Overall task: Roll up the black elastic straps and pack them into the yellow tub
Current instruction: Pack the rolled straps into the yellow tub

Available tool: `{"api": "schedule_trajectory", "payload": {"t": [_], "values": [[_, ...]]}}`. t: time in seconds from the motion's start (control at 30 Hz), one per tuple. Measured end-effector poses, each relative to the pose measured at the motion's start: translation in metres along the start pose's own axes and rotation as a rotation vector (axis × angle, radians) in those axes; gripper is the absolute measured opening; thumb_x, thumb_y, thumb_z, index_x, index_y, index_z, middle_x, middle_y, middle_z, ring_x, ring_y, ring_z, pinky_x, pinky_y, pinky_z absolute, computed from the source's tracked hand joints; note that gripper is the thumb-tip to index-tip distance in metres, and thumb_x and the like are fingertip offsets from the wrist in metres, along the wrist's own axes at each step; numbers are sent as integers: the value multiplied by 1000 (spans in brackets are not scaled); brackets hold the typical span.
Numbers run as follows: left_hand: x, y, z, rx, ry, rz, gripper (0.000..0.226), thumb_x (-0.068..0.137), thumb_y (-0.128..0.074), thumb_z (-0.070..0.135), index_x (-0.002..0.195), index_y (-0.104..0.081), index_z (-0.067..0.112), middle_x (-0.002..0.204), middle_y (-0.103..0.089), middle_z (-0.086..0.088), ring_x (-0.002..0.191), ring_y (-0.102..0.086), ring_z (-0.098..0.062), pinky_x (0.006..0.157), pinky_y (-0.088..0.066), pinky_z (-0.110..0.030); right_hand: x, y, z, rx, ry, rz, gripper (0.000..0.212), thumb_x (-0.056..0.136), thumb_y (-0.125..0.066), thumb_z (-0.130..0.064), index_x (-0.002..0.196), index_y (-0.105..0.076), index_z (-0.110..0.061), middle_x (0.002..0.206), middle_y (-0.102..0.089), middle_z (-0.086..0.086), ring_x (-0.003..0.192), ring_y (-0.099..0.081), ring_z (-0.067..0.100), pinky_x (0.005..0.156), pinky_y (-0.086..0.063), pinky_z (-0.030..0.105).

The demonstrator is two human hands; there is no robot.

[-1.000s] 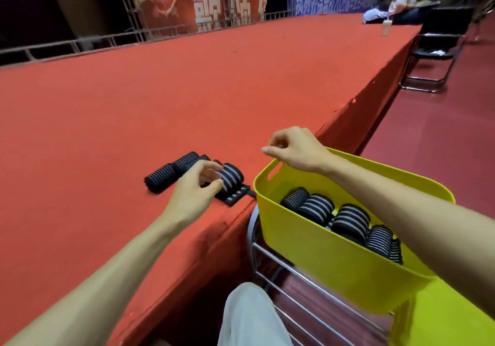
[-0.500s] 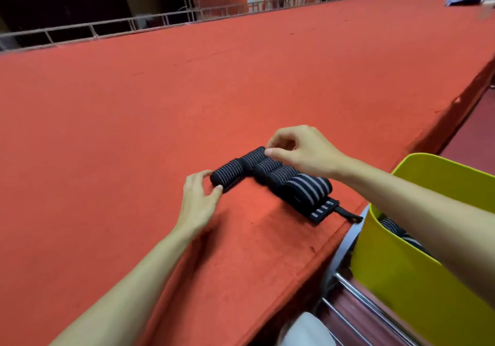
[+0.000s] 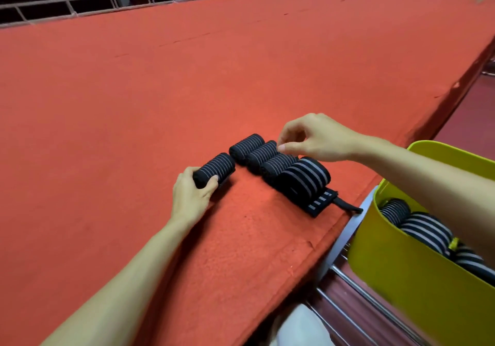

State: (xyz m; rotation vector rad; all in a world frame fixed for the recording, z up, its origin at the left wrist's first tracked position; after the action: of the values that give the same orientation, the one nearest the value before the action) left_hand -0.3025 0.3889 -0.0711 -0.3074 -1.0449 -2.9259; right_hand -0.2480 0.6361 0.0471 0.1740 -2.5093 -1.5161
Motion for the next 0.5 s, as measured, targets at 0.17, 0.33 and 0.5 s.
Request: {"api": "schedule_trajectory", "payload": {"t": [0.17, 0.33, 0.5], "values": [[-60, -4, 15, -385, 126, -17, 23, 88, -68, 12, 102, -50, 7, 84, -60, 2, 56, -55, 12, 52, -42, -7, -5, -15, 17, -431, -12, -354, 34, 83, -73, -29, 112, -62, -15, 105, -64, 3, 102, -59, 25, 82, -44, 30], [-87, -22, 14, -429, 115, -5, 30, 80, -76, 8, 90, -52, 22, 85, -64, 8, 70, -60, 3, 68, -49, -16, 0, -31, 25, -532, -1, -516, 66, 74, -81, -25, 129, -49, -9, 125, -54, 12, 116, -50, 30, 91, -41, 33], [-86, -22, 13, -363, 85, 31, 32, 78, -78, 10, 84, -50, 26, 82, -64, 11, 64, -56, 12, 65, -47, -13, 4, -32, 30, -670, -19, -597, 86, 61, -88, -42, 133, -47, -18, 125, -38, 7, 119, -37, 28, 96, -42, 40]]}}
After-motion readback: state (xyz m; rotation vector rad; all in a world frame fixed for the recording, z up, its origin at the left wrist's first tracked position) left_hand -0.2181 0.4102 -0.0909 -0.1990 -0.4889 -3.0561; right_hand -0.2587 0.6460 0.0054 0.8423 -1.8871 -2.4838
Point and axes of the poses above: each hand's wrist, its own x-axis towards the middle knuckle, its own y-axis out of the back of the hand, z = x × y, the point moved 3 cm from there along x, towards the middle knuckle
